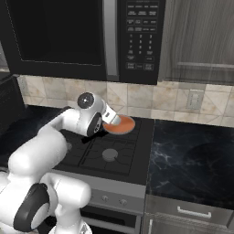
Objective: Retrieve the fish from the fridge and place it on the saucepan with marinade on the stove.
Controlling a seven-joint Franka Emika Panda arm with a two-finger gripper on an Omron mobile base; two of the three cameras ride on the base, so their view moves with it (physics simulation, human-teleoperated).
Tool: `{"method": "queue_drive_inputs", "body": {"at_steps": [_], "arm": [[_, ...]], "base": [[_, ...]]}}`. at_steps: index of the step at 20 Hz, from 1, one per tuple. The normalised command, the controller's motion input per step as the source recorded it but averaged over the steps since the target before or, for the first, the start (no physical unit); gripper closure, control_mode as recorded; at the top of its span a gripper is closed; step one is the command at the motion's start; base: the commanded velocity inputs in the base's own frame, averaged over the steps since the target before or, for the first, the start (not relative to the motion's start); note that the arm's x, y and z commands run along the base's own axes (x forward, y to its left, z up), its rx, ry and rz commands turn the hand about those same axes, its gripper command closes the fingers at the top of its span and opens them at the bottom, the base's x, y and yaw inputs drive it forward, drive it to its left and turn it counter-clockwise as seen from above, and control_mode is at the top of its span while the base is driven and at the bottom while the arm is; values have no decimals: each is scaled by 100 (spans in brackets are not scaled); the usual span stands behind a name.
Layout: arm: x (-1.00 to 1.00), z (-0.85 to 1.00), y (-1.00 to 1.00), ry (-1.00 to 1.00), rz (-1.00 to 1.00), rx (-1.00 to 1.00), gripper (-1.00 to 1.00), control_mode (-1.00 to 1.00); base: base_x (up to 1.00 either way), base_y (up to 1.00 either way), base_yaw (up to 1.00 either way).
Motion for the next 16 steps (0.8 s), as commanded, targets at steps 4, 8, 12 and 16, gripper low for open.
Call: {"method": "queue_drive_inputs", "body": {"at_steps": [4, 8, 12, 16], "arm": [[33, -14, -8, 0, 1, 0, 100, -100], [34, -15, -7, 0, 1, 0, 100, -100], [32, -19, -3, 0, 1, 0, 100, -100], [29, -20, 0, 0, 1, 0, 100, -100]], "base": [[0, 0, 0], [0, 0, 0], [0, 0, 0], [0, 0, 0]]}}
